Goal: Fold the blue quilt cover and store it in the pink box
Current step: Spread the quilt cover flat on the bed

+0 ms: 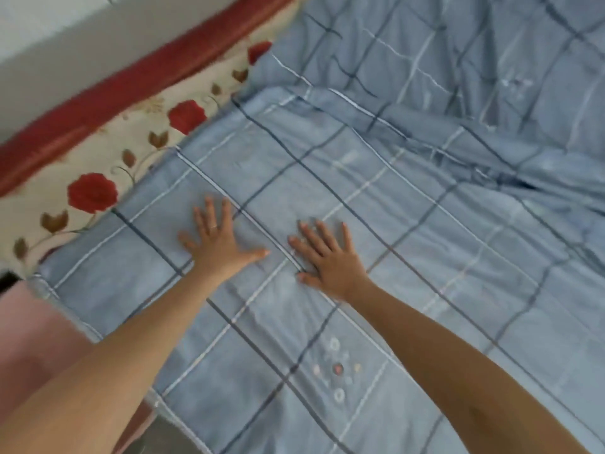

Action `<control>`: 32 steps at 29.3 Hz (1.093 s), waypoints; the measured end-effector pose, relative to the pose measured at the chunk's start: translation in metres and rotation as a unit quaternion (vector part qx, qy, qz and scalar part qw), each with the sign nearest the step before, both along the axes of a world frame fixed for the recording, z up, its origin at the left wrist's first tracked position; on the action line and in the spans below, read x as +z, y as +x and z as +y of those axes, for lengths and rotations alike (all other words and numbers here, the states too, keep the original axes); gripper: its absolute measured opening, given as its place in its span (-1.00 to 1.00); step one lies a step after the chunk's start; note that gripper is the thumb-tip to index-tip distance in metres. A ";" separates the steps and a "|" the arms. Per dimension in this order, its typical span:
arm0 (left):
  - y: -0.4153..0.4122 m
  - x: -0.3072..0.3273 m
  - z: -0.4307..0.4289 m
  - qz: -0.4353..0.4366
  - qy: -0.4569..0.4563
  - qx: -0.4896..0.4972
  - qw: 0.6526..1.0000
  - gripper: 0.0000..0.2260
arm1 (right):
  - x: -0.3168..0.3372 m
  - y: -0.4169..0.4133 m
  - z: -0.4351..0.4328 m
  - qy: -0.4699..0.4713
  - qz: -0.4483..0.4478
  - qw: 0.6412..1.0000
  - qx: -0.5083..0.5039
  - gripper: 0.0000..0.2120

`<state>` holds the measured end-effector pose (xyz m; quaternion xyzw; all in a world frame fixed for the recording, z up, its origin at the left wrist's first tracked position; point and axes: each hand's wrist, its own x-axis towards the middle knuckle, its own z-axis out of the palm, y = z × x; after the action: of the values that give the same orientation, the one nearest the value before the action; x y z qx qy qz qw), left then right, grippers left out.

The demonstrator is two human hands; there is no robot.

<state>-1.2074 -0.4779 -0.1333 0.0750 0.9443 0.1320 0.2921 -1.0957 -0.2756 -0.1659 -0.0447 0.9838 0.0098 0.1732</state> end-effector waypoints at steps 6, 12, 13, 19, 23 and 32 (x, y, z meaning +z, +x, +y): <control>-0.096 0.006 0.028 -0.094 0.009 0.076 0.993 0.32 | 0.001 -0.132 0.021 0.032 0.024 0.998 -0.053 -0.24; -0.112 -0.009 0.041 -0.145 -0.042 0.084 0.985 0.41 | 0.002 -0.223 0.084 0.095 0.046 0.987 -0.122 -0.36; -0.115 -0.009 0.041 -0.157 -0.046 0.084 0.983 0.41 | 0.000 -0.235 0.091 0.091 0.062 0.986 -0.125 -0.41; -0.139 -0.001 0.041 -0.226 -0.064 0.067 0.970 0.41 | 0.017 -0.314 0.105 0.021 0.137 0.985 -0.106 -0.69; -0.143 0.004 0.042 -0.245 -0.073 0.077 0.964 0.41 | 0.032 -0.346 0.127 -0.066 0.141 0.983 -0.092 -0.73; -0.143 0.003 0.040 -0.245 -0.060 0.078 0.965 0.42 | 0.049 -0.430 0.135 -0.081 0.066 0.994 0.013 -0.55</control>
<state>-1.3504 -0.4375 -0.1307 -0.0510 0.8531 0.1119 0.5070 -1.5258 -0.1409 -0.1165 -0.0709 0.9899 -0.0652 0.1040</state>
